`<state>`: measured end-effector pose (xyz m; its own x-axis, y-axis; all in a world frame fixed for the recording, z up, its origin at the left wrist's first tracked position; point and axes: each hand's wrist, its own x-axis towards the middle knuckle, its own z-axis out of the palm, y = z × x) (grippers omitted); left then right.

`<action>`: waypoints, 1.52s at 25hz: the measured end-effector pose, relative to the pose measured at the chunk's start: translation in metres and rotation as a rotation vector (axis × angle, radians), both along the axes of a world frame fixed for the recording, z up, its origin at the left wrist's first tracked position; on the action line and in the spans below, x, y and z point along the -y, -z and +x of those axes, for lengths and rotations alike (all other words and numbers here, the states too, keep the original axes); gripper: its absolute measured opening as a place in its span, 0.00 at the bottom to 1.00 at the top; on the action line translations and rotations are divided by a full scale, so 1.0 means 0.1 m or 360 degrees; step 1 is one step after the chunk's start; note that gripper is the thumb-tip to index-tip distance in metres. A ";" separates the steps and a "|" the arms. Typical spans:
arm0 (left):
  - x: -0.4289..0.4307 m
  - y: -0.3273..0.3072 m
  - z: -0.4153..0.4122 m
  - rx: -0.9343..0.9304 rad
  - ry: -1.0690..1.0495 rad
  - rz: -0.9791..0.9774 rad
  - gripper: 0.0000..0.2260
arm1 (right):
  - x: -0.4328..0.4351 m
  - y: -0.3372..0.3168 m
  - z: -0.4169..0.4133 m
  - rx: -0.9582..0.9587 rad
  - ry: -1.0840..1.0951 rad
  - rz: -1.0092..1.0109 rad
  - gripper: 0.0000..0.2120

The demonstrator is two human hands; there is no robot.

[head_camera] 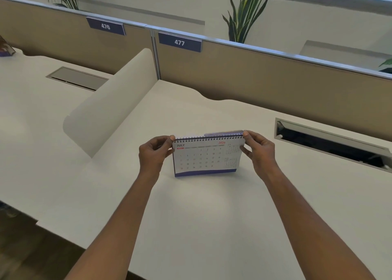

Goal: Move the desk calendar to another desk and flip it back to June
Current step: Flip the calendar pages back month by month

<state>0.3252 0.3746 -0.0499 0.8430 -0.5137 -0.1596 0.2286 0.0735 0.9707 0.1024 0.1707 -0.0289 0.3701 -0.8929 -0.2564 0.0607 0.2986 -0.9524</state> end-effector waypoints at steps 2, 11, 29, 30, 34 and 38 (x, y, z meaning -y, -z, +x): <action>-0.01 0.00 -0.01 -0.0005 0.0014 -0.0038 0.03 | 0.00 0.02 -0.01 0.0028 0.0017 0.0004 0.13; 0.04 0.16 -0.05 -0.0098 -0.0111 0.0106 0.14 | -0.03 0.22 -0.04 -0.0040 0.0024 0.0036 0.16; -0.33 0.81 -0.62 -0.0202 -0.0132 0.0515 0.07 | -0.40 0.94 -0.38 -0.0157 0.0149 0.0308 0.09; -0.33 0.80 -0.62 -0.0207 -0.0147 0.0510 0.08 | -0.41 0.94 -0.39 -0.0140 0.0151 0.0317 0.09; -0.32 0.75 -0.62 -0.0361 -0.0174 0.0422 0.13 | -0.43 0.93 -0.43 -0.0079 0.0123 0.0346 0.11; -0.38 0.72 -0.62 -0.0463 -0.0124 0.0342 0.13 | -0.44 0.91 -0.48 -0.0050 0.0135 0.0300 0.10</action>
<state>0.2634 0.4123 -0.1219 0.7817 -0.3788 -0.4955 0.4990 -0.0968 0.8612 0.0548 0.2145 -0.1197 0.2850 -0.8555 -0.4323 0.0640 0.4670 -0.8820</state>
